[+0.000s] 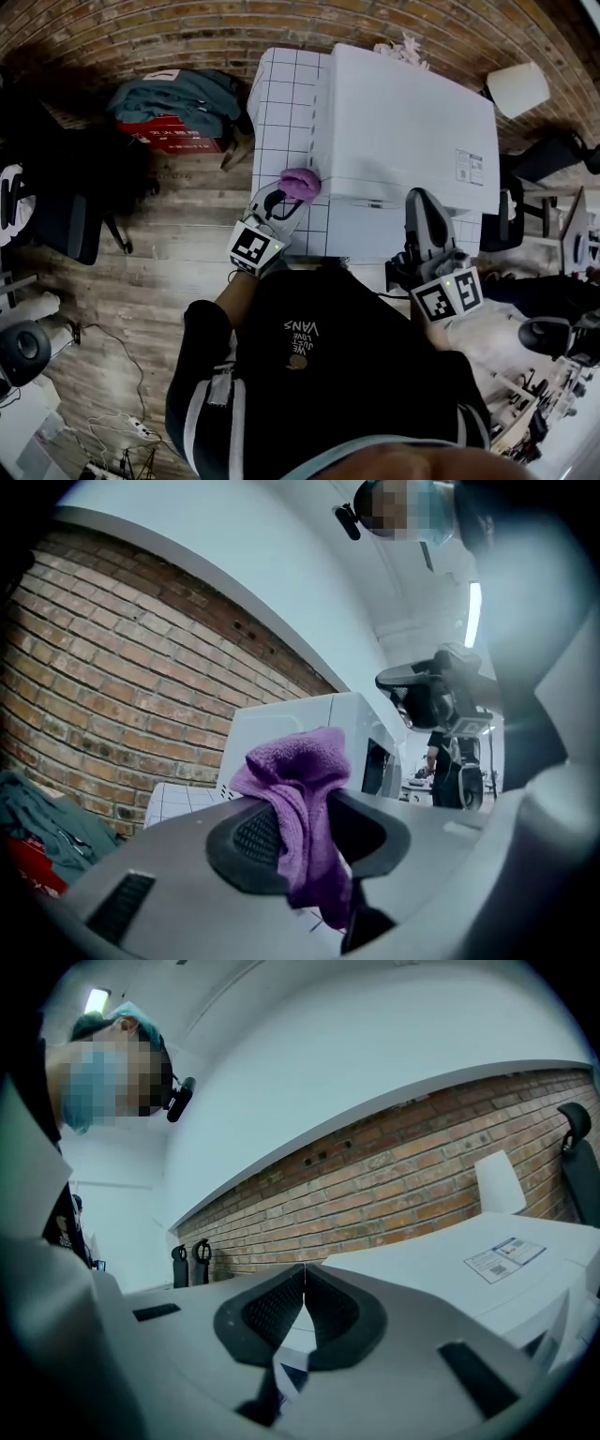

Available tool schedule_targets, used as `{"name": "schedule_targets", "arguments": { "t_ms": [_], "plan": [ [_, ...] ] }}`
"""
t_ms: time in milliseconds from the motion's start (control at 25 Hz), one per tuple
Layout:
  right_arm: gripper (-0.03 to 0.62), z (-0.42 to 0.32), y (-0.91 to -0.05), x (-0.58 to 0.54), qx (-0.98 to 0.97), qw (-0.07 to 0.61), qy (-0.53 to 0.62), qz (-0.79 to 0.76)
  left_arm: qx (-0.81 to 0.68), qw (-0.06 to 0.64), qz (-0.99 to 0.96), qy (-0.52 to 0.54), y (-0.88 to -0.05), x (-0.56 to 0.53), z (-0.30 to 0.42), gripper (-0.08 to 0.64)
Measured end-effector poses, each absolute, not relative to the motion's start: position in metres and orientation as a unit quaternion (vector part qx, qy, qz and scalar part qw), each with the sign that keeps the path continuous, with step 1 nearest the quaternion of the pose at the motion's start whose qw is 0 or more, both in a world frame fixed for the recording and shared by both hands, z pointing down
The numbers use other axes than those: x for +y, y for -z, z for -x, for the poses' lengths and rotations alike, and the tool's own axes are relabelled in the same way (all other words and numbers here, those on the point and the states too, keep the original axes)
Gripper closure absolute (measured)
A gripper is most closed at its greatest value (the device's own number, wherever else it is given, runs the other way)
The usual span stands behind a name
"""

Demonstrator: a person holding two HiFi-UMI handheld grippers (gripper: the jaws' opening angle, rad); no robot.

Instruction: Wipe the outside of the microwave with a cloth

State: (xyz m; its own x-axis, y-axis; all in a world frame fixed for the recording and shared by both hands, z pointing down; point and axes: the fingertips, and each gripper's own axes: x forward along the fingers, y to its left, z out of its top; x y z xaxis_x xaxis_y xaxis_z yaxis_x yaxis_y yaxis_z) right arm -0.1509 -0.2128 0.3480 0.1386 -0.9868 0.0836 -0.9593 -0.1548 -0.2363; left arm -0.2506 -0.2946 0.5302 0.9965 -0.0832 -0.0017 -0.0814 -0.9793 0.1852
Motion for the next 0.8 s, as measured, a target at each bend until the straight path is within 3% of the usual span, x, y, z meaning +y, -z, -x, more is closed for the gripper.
{"name": "schedule_targets", "arguments": {
  "t_ms": [800],
  "plan": [
    [0.592, 0.132, -0.354, -0.196, 0.602, 0.053, 0.12, 0.788, -0.064, 0.065, -0.996, 0.002, -0.533, -0.471, 0.121, 0.43]
  ]
}}
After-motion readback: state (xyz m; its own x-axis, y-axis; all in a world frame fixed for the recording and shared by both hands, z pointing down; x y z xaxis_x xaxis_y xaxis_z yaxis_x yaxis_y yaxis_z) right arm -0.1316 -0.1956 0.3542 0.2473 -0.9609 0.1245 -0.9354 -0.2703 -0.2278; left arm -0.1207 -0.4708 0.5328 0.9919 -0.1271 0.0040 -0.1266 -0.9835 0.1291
